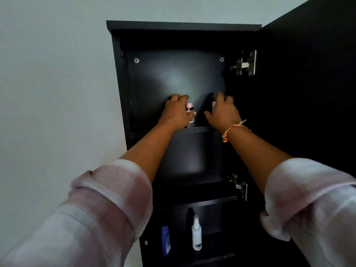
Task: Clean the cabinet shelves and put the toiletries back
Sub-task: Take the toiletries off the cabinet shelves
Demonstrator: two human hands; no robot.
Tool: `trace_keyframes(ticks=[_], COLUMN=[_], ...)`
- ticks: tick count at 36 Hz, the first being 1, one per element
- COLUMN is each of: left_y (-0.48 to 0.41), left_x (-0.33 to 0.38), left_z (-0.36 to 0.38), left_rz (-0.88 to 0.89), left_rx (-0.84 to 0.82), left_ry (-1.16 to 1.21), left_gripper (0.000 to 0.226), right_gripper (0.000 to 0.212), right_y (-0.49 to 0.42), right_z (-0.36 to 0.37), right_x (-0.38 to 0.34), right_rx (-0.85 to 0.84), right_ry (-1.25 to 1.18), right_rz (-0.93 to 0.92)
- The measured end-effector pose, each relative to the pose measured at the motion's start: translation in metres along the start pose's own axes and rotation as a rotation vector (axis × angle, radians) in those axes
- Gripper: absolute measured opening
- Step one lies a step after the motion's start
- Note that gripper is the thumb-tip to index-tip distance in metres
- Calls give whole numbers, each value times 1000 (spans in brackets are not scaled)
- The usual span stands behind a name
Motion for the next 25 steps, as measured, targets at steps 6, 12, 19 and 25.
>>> trace_keyframes(ticks=[6, 12, 19, 25], left_y=[-7, -3, 3, 14], left_x=[-9, -11, -6, -1], left_z=[7, 10, 6, 1], left_rz=[21, 58, 68, 124], left_rx=[7, 73, 79, 131], left_ry=[49, 122, 230, 279], left_gripper=[57, 31, 26, 22], right_gripper=[64, 51, 42, 47], right_y=[-9, -11, -8, 5], right_z=[6, 7, 6, 5], right_x=[-1, -4, -7, -10], right_rx=[-16, 33, 86, 144], right_ry=[48, 15, -47, -217], right_rz=[15, -19, -81, -70])
Point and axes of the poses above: each hand's wrist, its own y-axis away from the middle knuckle, its own z-axis out of the palm, x = y × z, the point moved 2 cm from there along -y, towards the middle knuckle, and after that the axes turned 7 degrees about -x, right-handed, at the moved point
